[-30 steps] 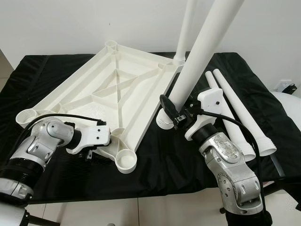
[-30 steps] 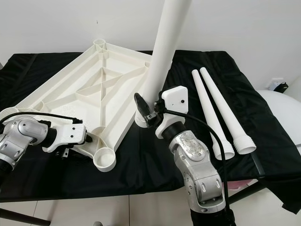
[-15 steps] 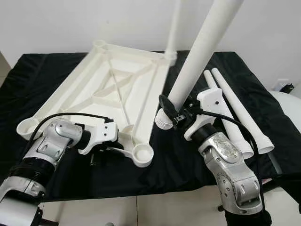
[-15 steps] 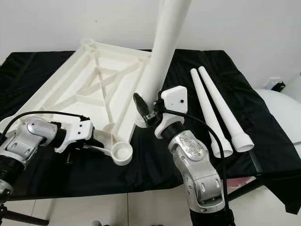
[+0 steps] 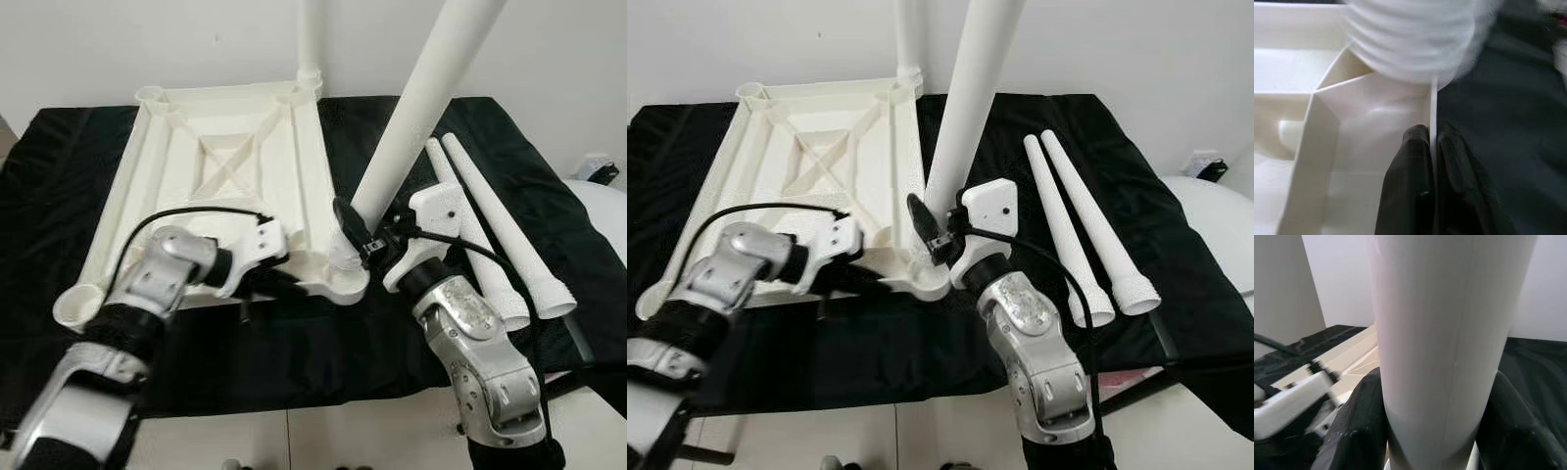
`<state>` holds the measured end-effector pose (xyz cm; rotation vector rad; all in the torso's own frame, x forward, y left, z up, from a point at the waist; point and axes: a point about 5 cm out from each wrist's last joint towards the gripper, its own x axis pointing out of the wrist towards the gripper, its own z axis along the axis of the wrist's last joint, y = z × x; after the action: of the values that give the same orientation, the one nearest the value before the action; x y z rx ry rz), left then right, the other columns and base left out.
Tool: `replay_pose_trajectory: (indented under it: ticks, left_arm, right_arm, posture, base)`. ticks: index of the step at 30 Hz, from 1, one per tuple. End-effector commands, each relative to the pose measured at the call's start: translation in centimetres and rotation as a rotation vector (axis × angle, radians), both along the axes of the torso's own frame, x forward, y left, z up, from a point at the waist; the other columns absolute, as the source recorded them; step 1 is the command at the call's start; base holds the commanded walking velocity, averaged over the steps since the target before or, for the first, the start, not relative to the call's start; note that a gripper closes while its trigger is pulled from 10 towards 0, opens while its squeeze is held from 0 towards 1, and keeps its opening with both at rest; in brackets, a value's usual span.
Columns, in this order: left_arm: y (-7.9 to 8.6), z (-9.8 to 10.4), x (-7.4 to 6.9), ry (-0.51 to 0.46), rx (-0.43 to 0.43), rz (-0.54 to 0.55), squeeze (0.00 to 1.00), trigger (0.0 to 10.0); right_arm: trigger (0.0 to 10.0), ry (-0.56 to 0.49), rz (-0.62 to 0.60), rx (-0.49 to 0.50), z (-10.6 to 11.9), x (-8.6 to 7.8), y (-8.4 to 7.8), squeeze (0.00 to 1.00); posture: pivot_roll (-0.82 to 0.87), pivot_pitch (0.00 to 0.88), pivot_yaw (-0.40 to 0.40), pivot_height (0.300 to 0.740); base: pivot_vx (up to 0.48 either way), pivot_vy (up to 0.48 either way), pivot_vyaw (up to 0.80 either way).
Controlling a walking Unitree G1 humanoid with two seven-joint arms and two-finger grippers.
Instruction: Building children table
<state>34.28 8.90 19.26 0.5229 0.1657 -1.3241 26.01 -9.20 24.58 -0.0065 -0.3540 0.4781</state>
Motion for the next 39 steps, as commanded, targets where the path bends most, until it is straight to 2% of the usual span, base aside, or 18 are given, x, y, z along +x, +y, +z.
replay_pose_trajectory:
  ticks: [1,3,4,6,8,15,19,20,24,25,26,32,34,39]
  left_arm:
    - [-0.1,0.2,0.6,-0.019,-0.113,0.149,0.00,10.0]
    - [-1.4,-0.2,0.2,-0.043,-0.091,0.152,0.00,10.0]
    - [-1.4,-0.2,0.2,-0.043,-0.091,0.152,0.00,10.0]
    - [-2.9,-2.2,-0.6,-0.164,0.057,0.112,0.00,10.0]
    - [-3.1,-2.7,-0.8,-0.184,0.088,0.098,0.00,10.0]
    - [-4.4,-5.2,-1.1,-0.169,0.176,0.144,0.00,10.0]
    - [-4.7,-5.3,-1.0,-0.150,0.162,0.180,0.01,10.0]
    - [-4.7,-5.2,-1.0,-0.145,0.155,0.182,1.00,10.0]
    - [-4.7,-5.1,-1.0,-0.149,0.154,0.184,1.00,10.0]
    - [-4.6,-5.0,-0.9,-0.153,0.152,0.188,0.95,10.0]
    - [-4.6,-4.9,-0.8,-0.151,0.142,0.196,0.00,10.0]
    - [-4.4,-4.2,-0.8,-0.148,0.099,0.188,0.00,10.0]
    - [-4.0,-3.7,-1.0,-0.129,0.045,0.180,0.00,10.0]
    - [-3.4,-3.7,-1.1,-0.102,0.026,0.187,0.00,10.0]
  right_arm:
    - [10.0,-0.012,-0.015,-0.007,0.1,-0.2,-0.1,0.00]
    - [10.0,-0.010,-0.031,-0.014,-0.1,-0.1,-0.3,0.00]
    - [10.0,-0.010,-0.031,-0.014,-0.1,-0.1,-0.3,0.00]
    - [10.0,-0.002,-0.060,-0.025,-0.5,0.1,-0.7,0.00]
    - [10.0,0.000,-0.065,-0.025,-0.5,0.1,-0.7,0.00]
    - [10.0,-0.006,-0.098,-0.025,-0.4,0.1,-1.1,0.00]
    - [10.0,-0.006,-0.122,-0.043,-0.6,-0.2,-1.3,0.00]
    - [10.0,-0.006,-0.129,-0.048,-0.6,-0.3,-1.4,0.00]
    - [10.0,-0.004,-0.136,-0.052,-0.7,-0.4,-1.5,0.00]
    - [10.0,0.001,-0.145,-0.057,-0.8,-0.5,-1.7,0.00]
    - [10.0,0.010,-0.158,-0.061,-1.0,-0.7,-1.9,0.00]
    - [10.0,0.027,-0.187,-0.070,-1.3,-1.0,-2.4,0.00]
    - [10.0,0.037,-0.214,-0.080,-1.5,-1.2,-2.9,0.00]
    - [10.0,0.039,-0.222,-0.084,-1.5,-1.3,-3.3,0.00]
  posture:
    - [-0.03,0.139,0.022,0.740]
    - [-0.03,0.138,0.024,0.740]
    - [-0.03,0.138,0.024,0.740]
    - [-0.03,0.141,0.027,0.740]
    - [-0.03,0.141,0.028,0.740]
    - [-0.04,0.155,0.044,0.740]
    - [-0.04,0.164,0.053,0.740]
    - [-0.04,0.167,0.055,0.740]
    - [-0.04,0.168,0.056,0.740]
    - [-0.04,0.170,0.057,0.740]
    - [-0.04,0.171,0.058,0.740]
    - [-0.05,0.170,0.059,0.740]
    - [-0.05,0.167,0.057,0.740]
    - [-0.06,0.161,0.056,0.740]
  base:
    - [0.000,0.000,0.00]
    - [0.000,0.000,0.00]
    - [0.000,0.000,0.00]
    - [0.000,0.000,0.00]
    - [0.000,0.000,0.00]
    - [0.000,0.000,0.00]
    - [0.000,0.000,0.00]
    - [0.000,0.000,0.00]
    - [0.000,0.000,0.00]
    - [0.000,0.000,0.00]
    - [0.000,0.000,0.00]
    - [0.000,0.000,0.00]
    - [0.000,0.000,0.00]
    - [0.000,0.000,0.00]
